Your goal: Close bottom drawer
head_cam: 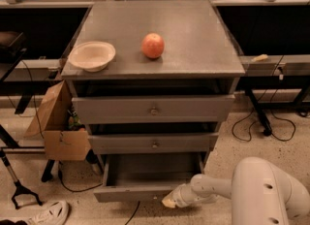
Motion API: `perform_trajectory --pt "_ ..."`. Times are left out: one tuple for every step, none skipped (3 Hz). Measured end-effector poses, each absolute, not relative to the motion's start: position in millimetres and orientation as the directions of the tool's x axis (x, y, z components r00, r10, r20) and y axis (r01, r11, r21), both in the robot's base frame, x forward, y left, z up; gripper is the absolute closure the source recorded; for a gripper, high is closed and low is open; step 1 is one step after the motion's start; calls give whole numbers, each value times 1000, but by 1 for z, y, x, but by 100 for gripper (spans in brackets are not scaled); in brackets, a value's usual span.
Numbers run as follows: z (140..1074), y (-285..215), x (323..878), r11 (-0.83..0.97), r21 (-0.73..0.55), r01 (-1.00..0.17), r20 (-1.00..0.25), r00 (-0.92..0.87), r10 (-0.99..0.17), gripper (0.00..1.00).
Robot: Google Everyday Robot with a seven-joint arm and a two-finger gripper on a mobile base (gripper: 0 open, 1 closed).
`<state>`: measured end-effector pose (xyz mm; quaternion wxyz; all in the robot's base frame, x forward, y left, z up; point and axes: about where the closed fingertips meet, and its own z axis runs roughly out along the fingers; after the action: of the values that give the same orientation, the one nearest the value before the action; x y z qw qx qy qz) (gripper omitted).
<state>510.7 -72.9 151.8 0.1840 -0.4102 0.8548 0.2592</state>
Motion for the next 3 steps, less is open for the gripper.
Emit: perform_trajectory --pt "153 -67 522 536 274 -799 -531 -590 -608 36" --pt "155 -63 533 543 257 -799 -535 -586 -609 13" --pt "157 -62 541 551 242 -799 -538 -583 -609 0"
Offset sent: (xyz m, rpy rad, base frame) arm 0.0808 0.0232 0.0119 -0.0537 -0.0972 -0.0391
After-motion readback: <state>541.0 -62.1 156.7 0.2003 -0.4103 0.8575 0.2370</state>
